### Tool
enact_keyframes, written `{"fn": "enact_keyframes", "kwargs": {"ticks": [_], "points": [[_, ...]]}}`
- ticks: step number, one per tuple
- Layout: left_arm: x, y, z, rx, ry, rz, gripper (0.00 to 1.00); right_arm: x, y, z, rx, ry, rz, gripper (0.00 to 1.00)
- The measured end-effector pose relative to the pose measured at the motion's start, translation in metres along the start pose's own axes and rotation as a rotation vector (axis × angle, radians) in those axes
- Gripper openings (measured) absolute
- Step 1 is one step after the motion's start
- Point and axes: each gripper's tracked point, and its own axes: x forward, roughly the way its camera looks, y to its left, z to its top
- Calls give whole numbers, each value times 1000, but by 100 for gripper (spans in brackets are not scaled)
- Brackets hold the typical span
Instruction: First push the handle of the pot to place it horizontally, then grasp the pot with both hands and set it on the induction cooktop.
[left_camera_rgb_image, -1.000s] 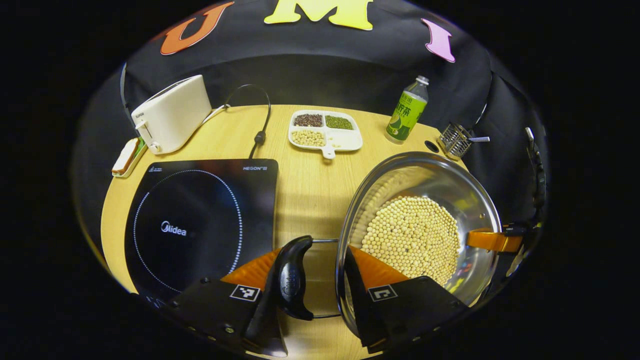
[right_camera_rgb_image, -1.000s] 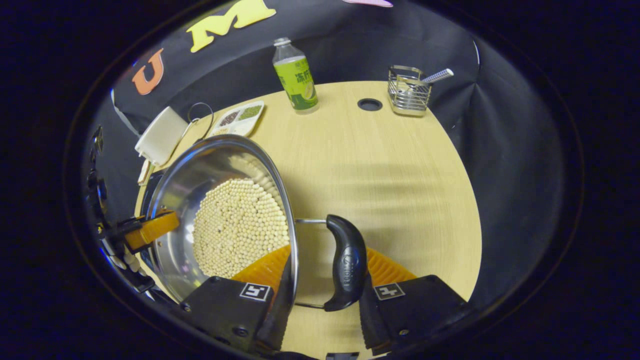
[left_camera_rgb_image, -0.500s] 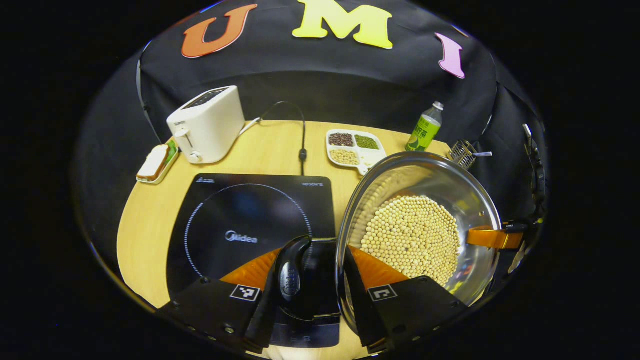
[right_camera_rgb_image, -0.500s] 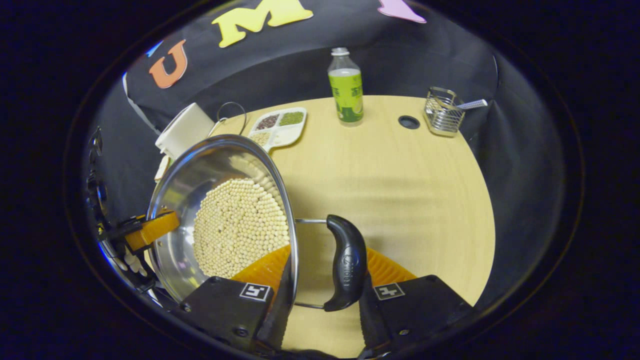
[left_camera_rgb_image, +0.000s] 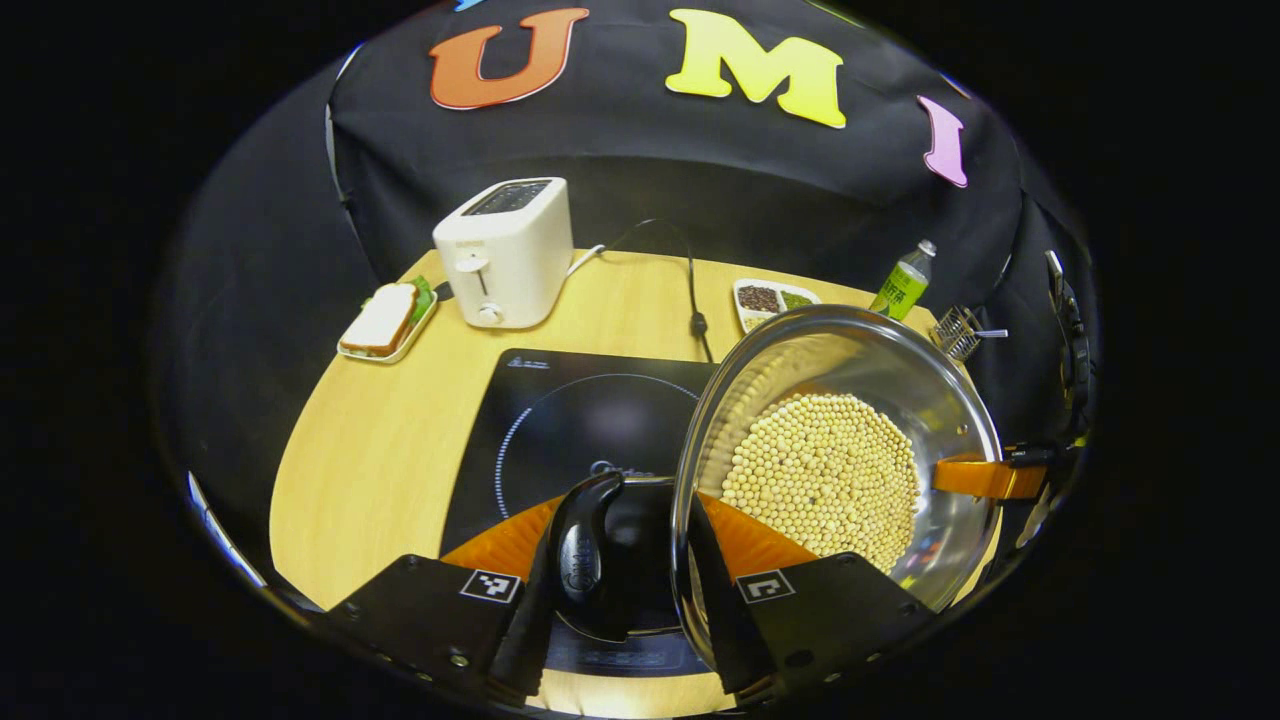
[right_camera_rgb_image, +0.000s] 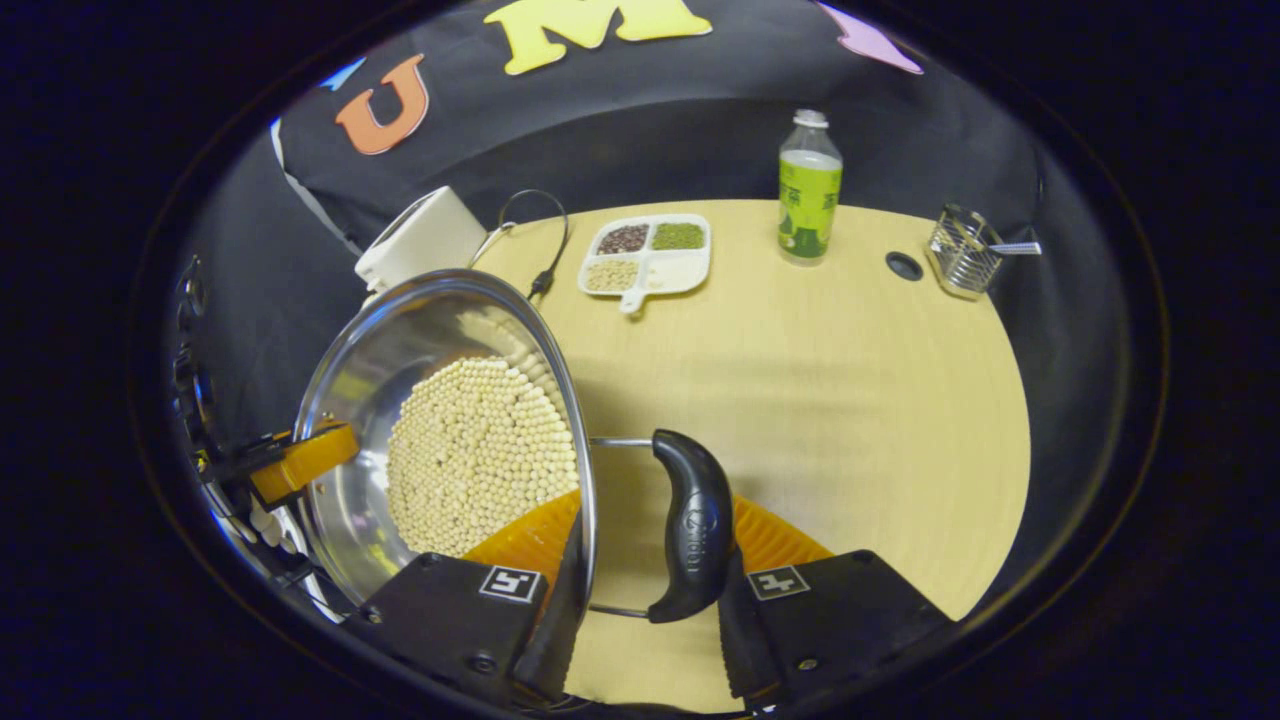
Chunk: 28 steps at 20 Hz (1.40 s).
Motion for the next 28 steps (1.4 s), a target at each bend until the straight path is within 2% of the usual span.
{"fn": "enact_keyframes", "kwargs": {"ticks": [12,21,28], "points": [[13,77,2,5,26,2,63,33,73,-7,25,27,4,59],[42,112,13,38,55,-39,63,58,103,-6,82,45,-33,59],[61,121,12,53,79,-69,63,74,110,-8,106,52,-60,59]]}}
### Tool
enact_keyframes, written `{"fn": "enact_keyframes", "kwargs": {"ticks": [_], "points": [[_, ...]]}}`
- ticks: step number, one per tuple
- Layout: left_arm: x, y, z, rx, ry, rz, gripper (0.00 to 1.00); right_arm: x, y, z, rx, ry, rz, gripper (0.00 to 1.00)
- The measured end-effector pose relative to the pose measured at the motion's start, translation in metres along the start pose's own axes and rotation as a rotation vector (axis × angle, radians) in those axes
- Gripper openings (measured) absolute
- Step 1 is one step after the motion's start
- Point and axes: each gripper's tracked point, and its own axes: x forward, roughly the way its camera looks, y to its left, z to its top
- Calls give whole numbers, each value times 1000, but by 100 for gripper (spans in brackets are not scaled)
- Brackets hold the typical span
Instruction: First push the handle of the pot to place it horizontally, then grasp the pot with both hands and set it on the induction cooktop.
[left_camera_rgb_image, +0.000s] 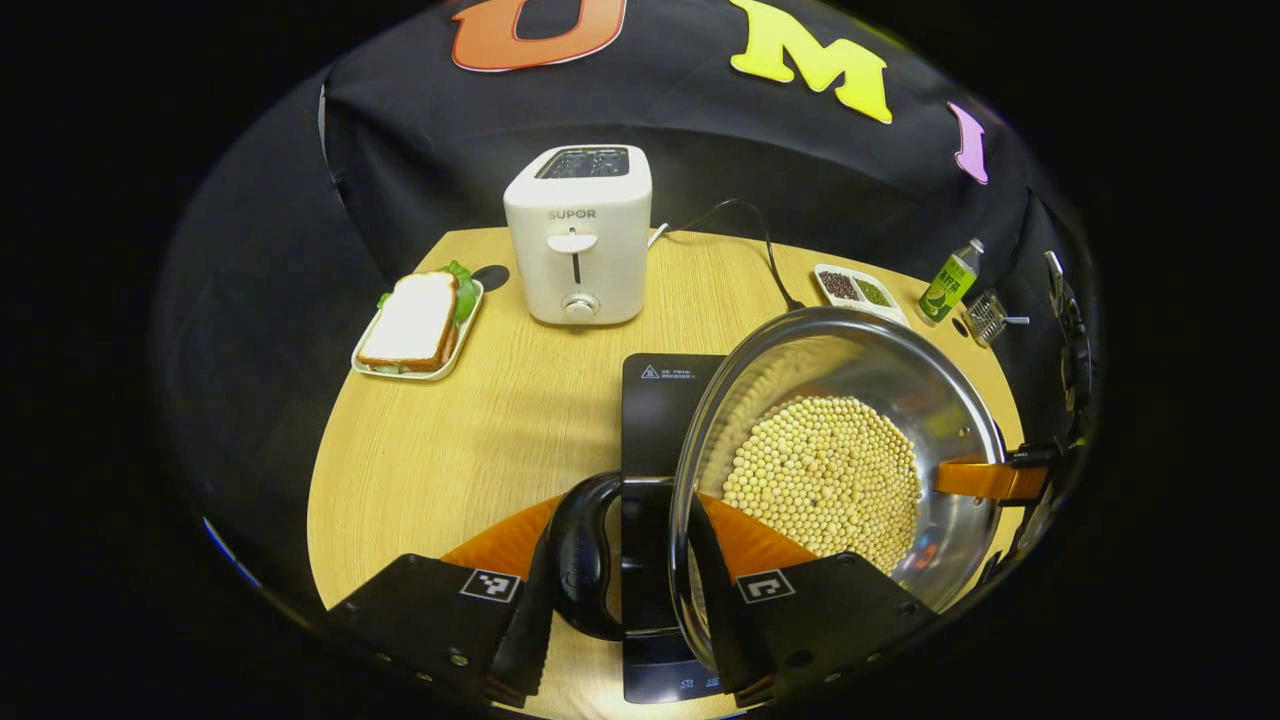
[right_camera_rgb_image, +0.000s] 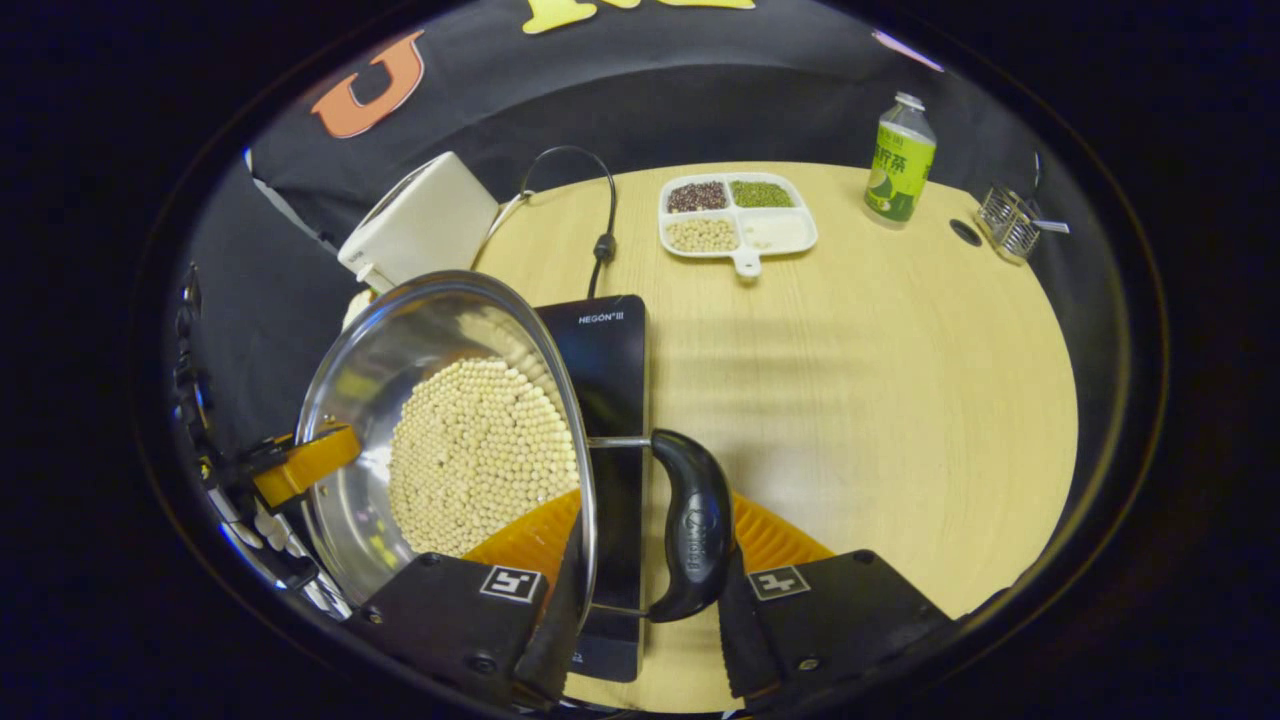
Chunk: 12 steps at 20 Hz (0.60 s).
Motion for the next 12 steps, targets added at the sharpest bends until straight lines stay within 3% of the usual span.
{"fn": "enact_keyframes", "kwargs": {"ticks": [1,2,12], "points": [[2,0,-2,-8,-1,-4,68,2,-1,-3,1,4,0,58],[6,2,-7,-16,8,-8,63,0,0,-2,10,-13,4,59],[7,1,-8,-3,-35,-67,64,4,-3,-4,5,-21,8,59]]}}
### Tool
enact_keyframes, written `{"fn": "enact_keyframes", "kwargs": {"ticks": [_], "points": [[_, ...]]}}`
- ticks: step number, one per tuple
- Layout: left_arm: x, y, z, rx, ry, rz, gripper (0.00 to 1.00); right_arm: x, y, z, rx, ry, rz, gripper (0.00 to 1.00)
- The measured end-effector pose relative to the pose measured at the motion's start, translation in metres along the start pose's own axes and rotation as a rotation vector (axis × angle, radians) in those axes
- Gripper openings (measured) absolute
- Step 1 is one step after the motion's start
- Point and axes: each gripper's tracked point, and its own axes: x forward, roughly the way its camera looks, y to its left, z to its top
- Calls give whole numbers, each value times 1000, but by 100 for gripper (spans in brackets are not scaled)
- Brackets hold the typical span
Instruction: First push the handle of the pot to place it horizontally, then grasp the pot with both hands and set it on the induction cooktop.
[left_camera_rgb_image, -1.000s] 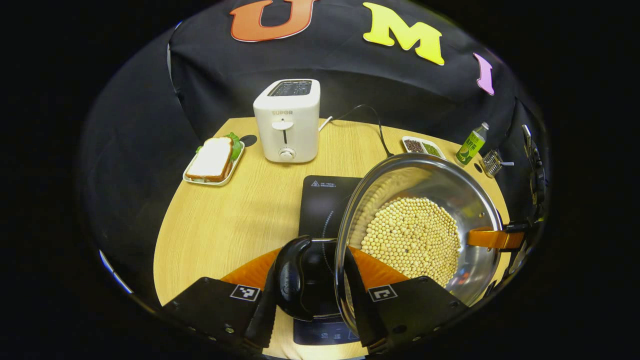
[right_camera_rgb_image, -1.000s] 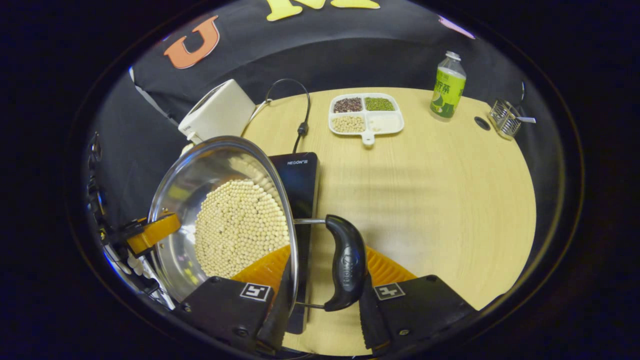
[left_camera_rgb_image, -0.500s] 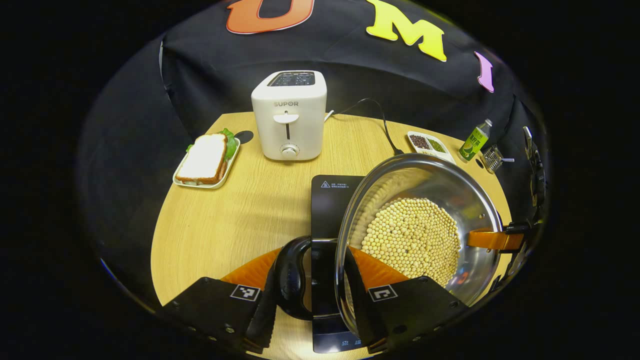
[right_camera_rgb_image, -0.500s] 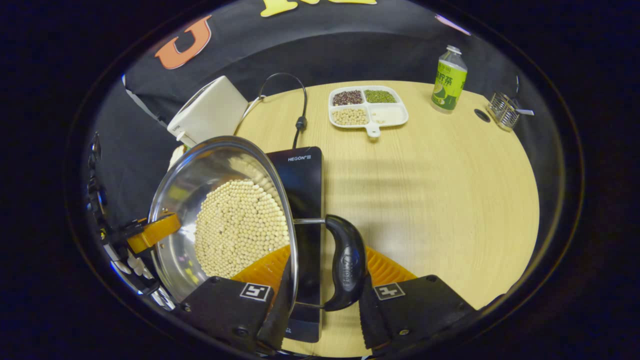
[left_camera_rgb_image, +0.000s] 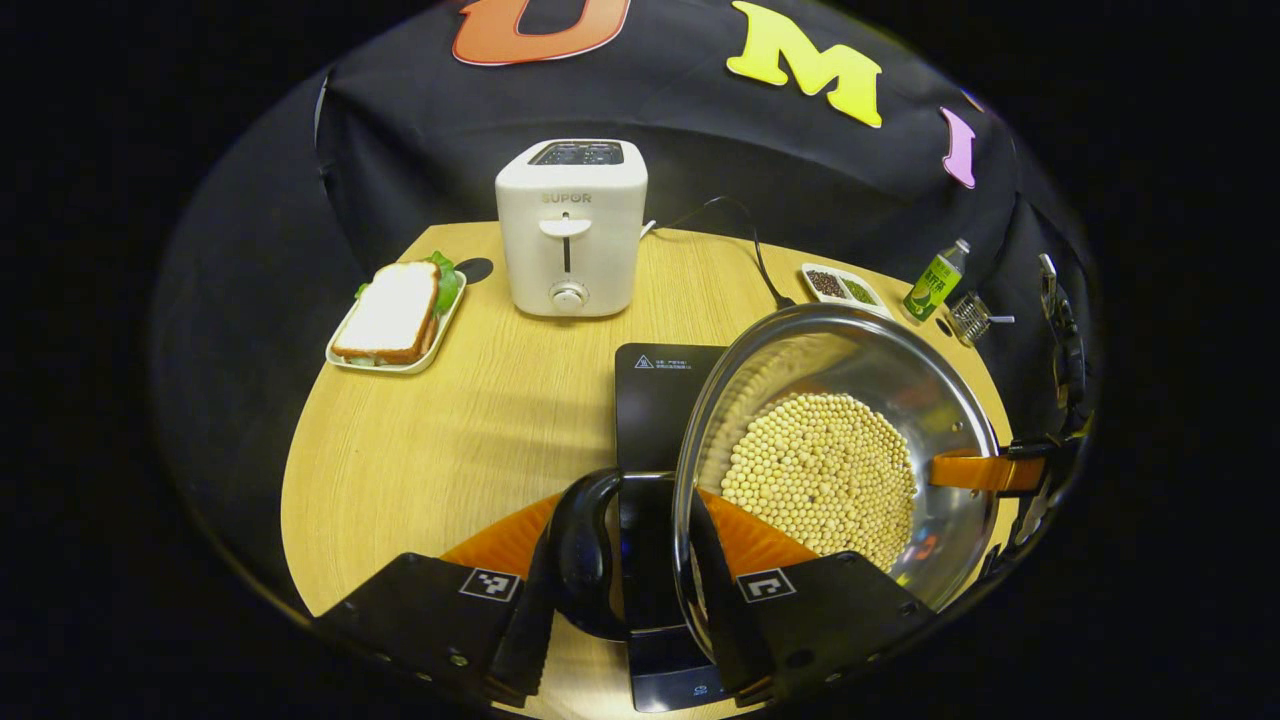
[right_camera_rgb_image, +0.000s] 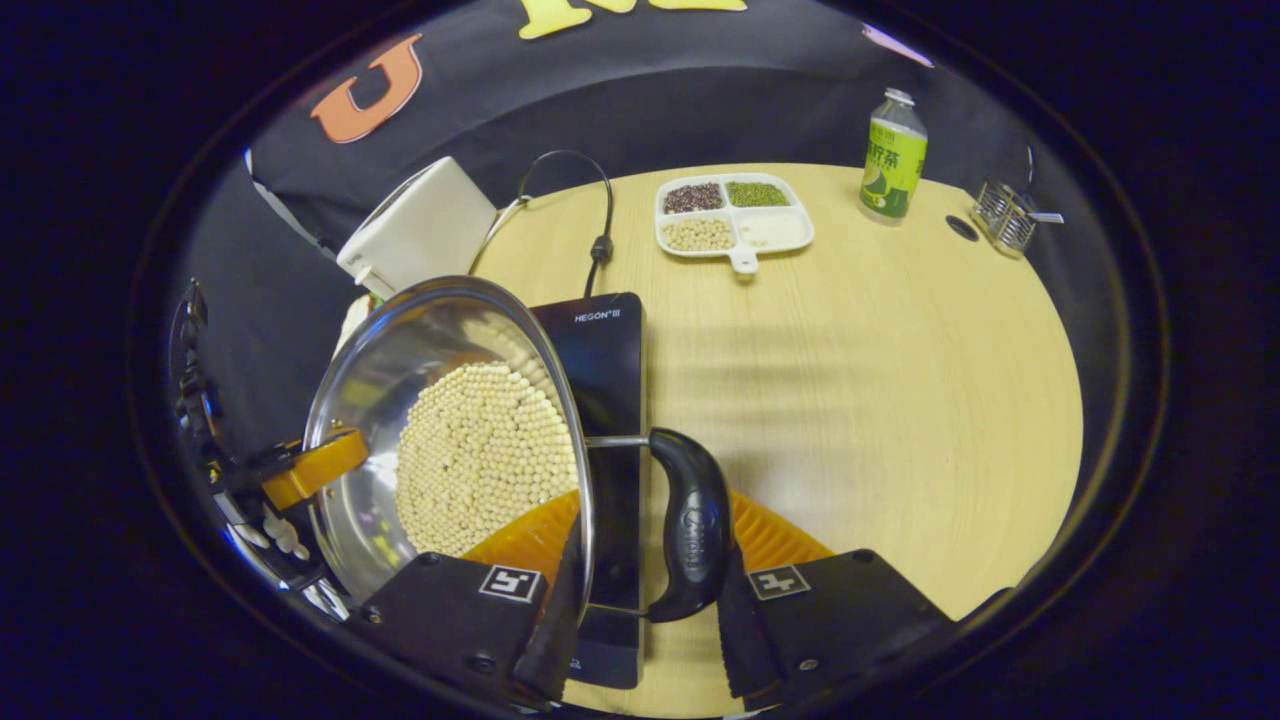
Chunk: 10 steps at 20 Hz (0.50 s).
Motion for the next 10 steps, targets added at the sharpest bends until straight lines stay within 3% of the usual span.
{"fn": "enact_keyframes", "kwargs": {"ticks": [10], "points": [[2,0,-5,-70,7,-46,63,0,0,0,-9,10,1,62]]}}
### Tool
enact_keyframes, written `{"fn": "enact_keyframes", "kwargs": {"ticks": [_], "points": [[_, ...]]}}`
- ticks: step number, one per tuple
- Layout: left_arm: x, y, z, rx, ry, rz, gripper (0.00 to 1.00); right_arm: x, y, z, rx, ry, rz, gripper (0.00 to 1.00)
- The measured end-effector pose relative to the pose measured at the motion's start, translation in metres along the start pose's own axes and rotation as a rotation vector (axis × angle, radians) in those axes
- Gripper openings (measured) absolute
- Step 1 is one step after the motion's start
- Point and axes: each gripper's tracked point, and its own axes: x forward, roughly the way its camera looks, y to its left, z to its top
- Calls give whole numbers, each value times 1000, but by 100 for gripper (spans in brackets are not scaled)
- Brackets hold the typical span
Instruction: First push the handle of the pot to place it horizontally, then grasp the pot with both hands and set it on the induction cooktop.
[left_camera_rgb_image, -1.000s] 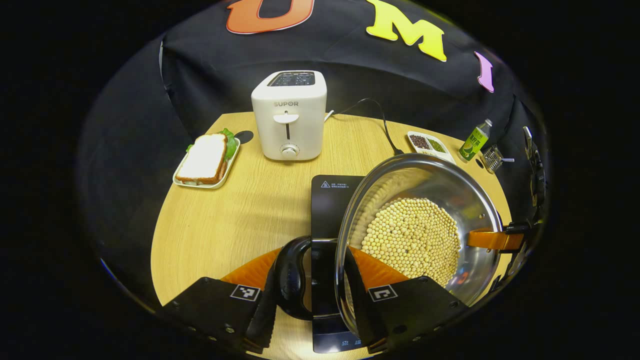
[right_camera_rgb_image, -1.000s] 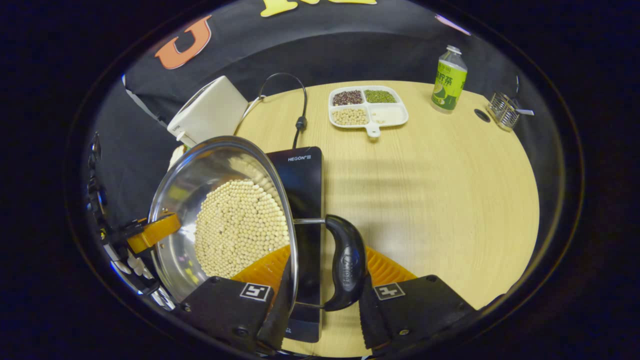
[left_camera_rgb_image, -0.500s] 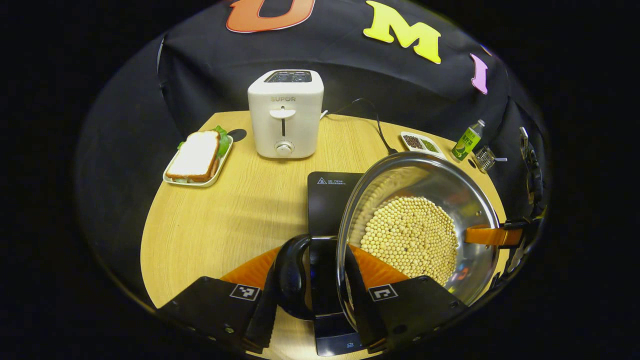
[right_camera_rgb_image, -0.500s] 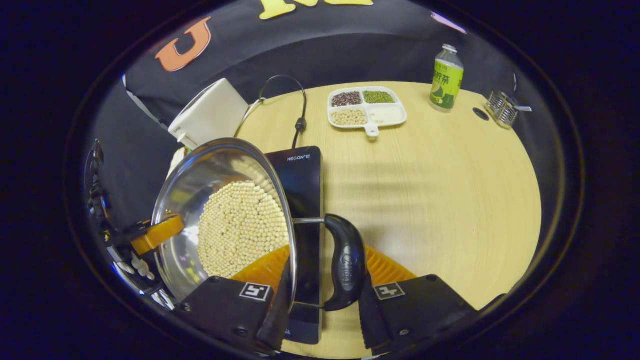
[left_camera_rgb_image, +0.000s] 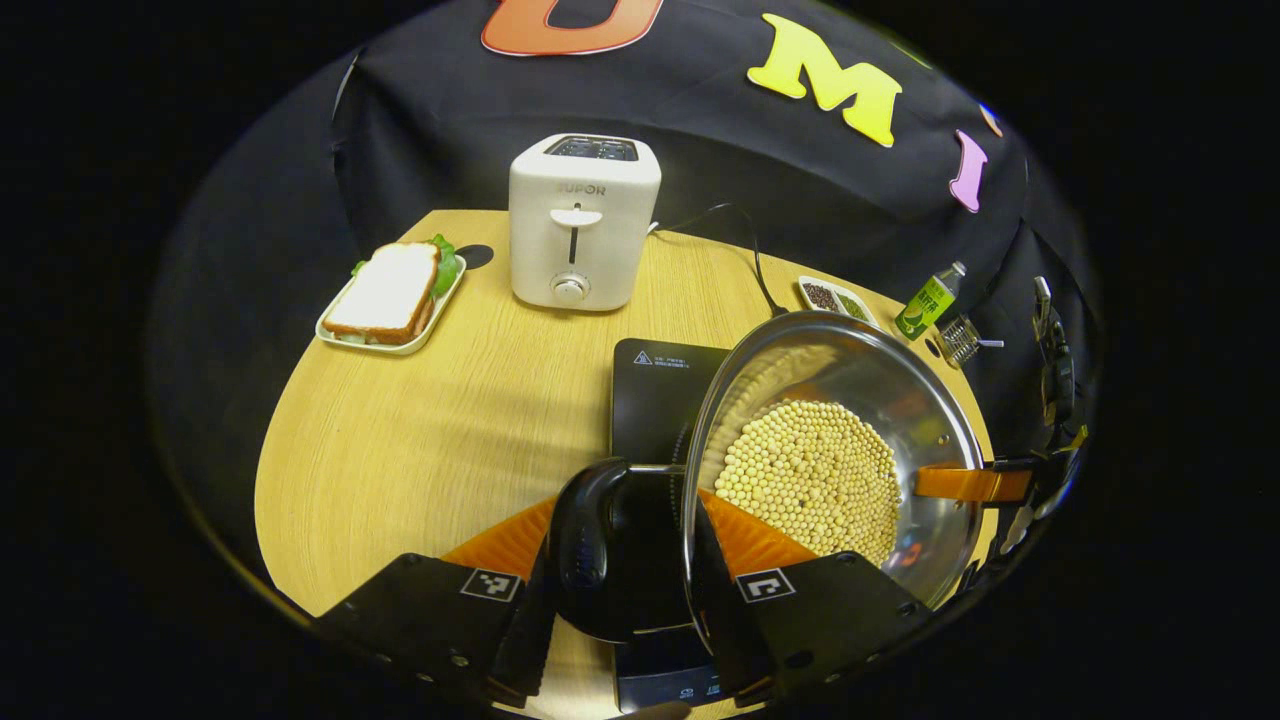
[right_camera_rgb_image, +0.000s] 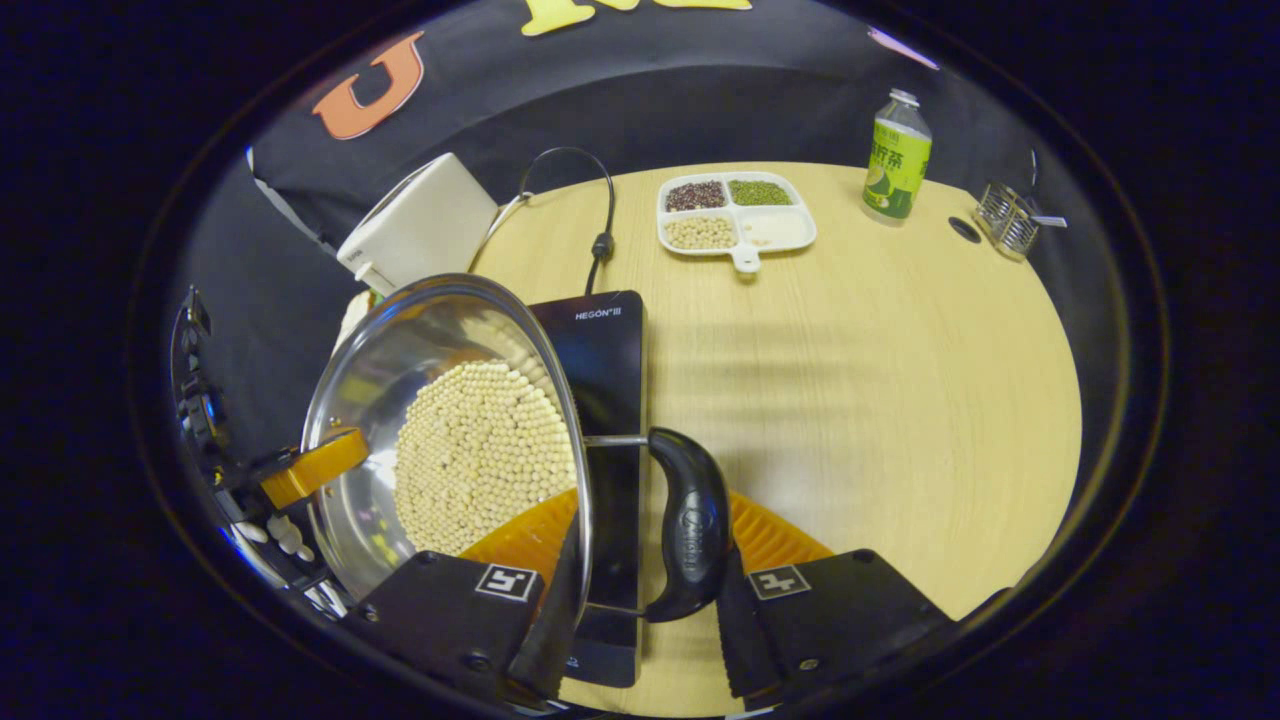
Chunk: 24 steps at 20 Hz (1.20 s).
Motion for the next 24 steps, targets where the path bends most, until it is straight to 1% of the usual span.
{"fn": "enact_keyframes", "kwargs": {"ticks": [4,5,6,7,8,9,10,11,12,13,14,15,16,17,18,19,20,22,23,24], "points": [[0,0,1,6,5,-7,63,0,-2,1,0,-6,-12,63],[-1,0,1,12,8,-13,64,-1,-1,2,1,-22,-5,68],[-2,0,2,12,9,-15,63,-4,-6,6,2,-61,-32,71],[-1,-1,4,15,6,-17,63,-6,-11,11,-6,-98,-52,72],[-3,-1,1,10,7,-23,53,-12,-11,16,-29,-129,-56,81],[-8,1,4,0,-8,-13,63,-18,-10,21,-61,-161,-56,88],[-10,1,10,5,-47,-2,73,-25,-9,27,-87,-202,-52,87],[-19,1,18,22,-86,11,53,-31,-9,32,-114,-240,-53,87],[-28,-1,23,47,-131,28,64,-41,-9,36,-141,-275,-59,87],[-41,0,33,85,-179,56,66,-49,-9,37,-171,-300,-64,87],[-52,2,44,121,-235,94,53,-58,-10,40,-200,-330,-73,87],[-67,5,54,151,-284,134,61,-69,-12,41,-229,-357,-79,87],[-82,4,60,170,-329,171,64,-79,-12,42,-249,-385,-76,87],[-98,0,65,182,-369,201,83,-90,-12,41,-260,-413,-74,86],[-115,-2,68,195,-407,234,86,-103,-12,41,-271,-445,-68,87],[-128,-8,69,207,-431,247,87,-116,-13,40,-286,-474,-60,87],[-139,-17,69,211,-457,262,88,-129,-15,39,-301,-504,-57,85],[-164,-42,67,223,-508,255,97,-155,-20,39,-334,-563,-50,85],[-179,-55,68,221,-534,260,98,-171,-23,38,-340,-599,-48,85],[-190,-63,70,215,-570,266,97,-188,-27,37,-341,-630,-45,87]]}}
